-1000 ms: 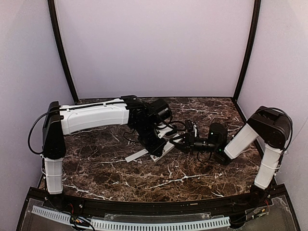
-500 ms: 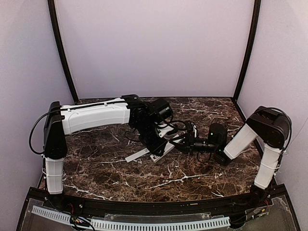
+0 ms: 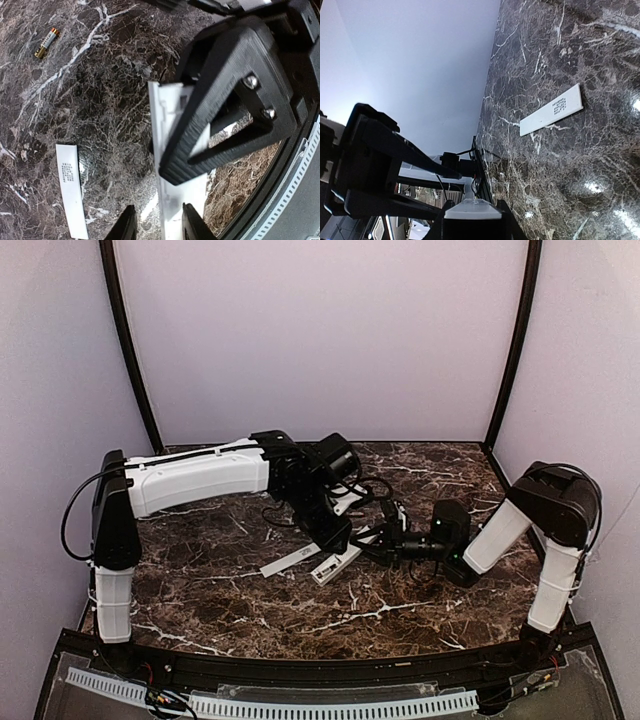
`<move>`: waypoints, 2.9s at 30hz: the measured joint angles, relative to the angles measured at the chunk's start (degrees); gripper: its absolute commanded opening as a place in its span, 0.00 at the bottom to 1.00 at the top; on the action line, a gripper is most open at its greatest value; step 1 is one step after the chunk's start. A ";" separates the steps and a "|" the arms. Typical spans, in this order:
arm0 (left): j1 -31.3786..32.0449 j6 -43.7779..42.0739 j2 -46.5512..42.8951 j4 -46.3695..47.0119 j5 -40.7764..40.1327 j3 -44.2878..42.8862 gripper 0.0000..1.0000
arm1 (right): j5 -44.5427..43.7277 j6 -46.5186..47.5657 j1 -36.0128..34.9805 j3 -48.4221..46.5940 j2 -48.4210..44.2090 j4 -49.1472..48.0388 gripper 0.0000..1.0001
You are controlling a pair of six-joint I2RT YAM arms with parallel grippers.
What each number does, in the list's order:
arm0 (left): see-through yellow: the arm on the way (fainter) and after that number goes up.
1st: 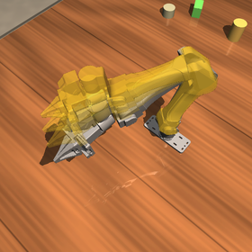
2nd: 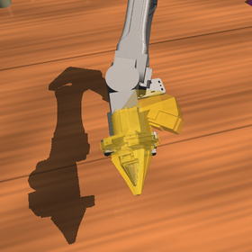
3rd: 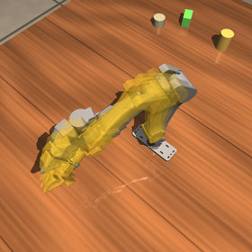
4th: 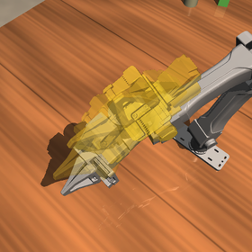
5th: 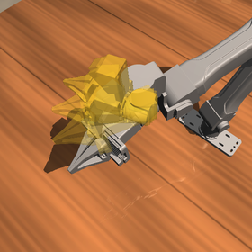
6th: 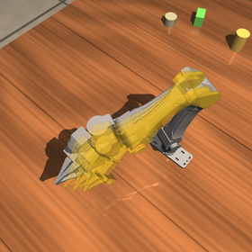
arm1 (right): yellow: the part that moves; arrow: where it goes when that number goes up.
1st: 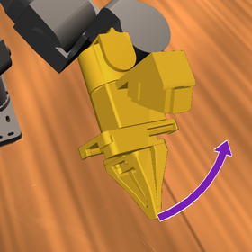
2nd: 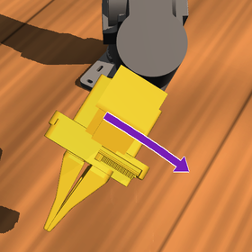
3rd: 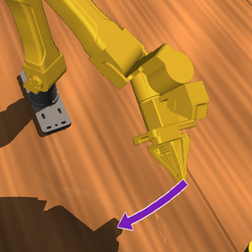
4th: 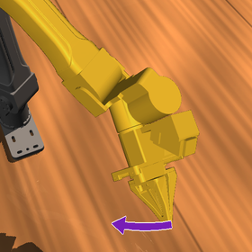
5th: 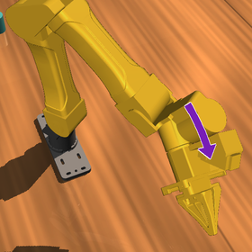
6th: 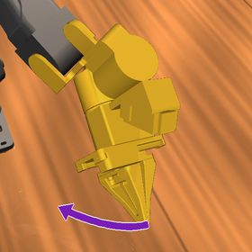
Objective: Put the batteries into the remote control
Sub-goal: Load the battery into the battery compartment, then press the battery in the battery compartment.
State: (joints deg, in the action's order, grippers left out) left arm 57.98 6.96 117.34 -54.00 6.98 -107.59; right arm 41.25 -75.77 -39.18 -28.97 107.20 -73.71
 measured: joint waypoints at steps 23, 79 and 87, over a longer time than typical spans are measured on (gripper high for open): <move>-0.87 -29.55 -39.15 32.41 11.26 44.50 0.61 | 4.22 -1.29 -0.48 1.03 -1.31 -0.44 0.00; 6.84 -54.88 -31.71 36.35 7.93 46.90 0.13 | 6.69 -1.31 -3.48 1.27 -3.98 -0.83 0.00; 6.82 -54.73 -31.71 36.33 8.63 46.88 0.17 | 6.71 -1.33 -3.61 1.27 -3.98 -0.83 0.00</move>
State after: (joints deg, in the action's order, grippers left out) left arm 64.79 -47.77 85.62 -17.67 15.62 -60.71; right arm 47.97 -77.10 -42.78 -27.70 103.22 -74.54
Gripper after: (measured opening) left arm 0.152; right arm 0.220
